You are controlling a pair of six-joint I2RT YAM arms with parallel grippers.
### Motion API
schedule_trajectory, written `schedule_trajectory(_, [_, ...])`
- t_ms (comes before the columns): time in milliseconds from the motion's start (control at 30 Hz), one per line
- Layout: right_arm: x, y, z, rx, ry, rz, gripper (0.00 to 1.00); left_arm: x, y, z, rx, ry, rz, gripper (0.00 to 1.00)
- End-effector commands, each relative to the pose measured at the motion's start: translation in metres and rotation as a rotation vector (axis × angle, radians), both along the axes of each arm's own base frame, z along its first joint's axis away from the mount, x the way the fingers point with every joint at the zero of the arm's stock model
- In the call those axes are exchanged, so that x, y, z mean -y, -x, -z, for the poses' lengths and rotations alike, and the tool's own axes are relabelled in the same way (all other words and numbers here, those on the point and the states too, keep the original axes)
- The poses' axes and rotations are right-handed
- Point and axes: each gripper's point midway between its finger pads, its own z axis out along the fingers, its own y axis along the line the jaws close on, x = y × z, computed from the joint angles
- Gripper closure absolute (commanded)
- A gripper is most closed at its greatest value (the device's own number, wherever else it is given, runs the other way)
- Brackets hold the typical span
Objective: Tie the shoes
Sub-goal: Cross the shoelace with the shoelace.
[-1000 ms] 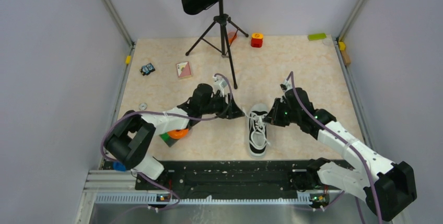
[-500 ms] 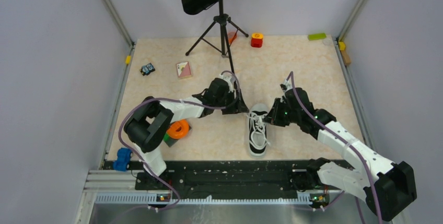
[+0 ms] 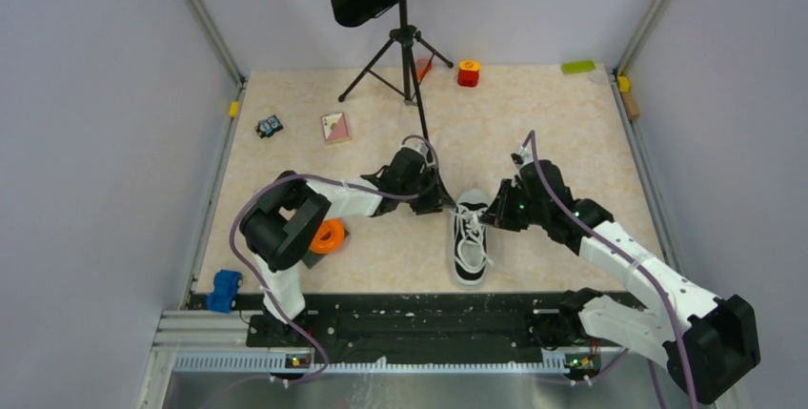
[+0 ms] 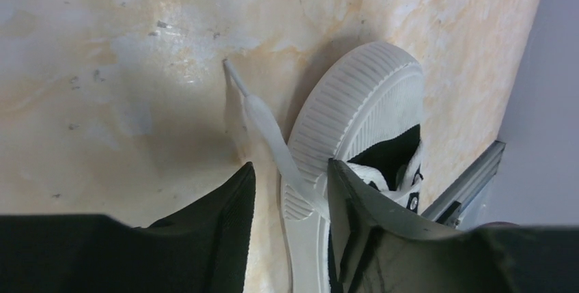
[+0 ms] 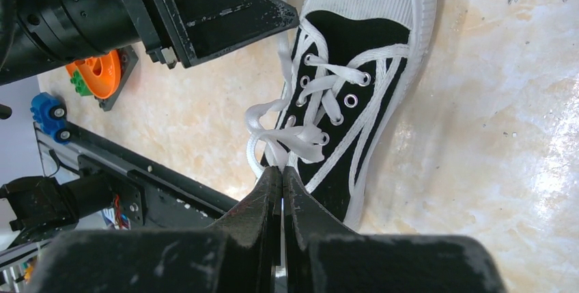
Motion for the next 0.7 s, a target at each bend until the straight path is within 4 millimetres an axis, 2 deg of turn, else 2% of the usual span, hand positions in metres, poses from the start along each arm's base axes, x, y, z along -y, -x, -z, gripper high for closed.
schedule_trajectory(0, [-0.003,-0.009,-0.02,0.068,-0.036,-0.002,1.0,0.006,-0.016,-0.001,0.029,0.033,-0.059,0.61])
schedule_trajectory(33, [-0.003,-0.009,-0.02,0.066,-0.036,-0.003,1.0,0.006,-0.016,0.001,0.027,0.032,-0.061,0.7])
schedule_trajectory(100, [-0.004,-0.009,-0.021,0.07,-0.038,-0.004,1.0,0.006,-0.017,0.0,0.027,0.039,-0.061,1.0])
schedule_trajectory(333, [-0.005,-0.011,-0.026,0.079,-0.036,-0.021,1.0,-0.013,-0.008,-0.012,0.065,-0.02,-0.039,1.0])
schedule_trajectory(667, [-0.012,-0.008,-0.023,0.06,-0.043,-0.064,1.0,-0.039,0.033,-0.02,0.007,-0.094,0.06,1.0])
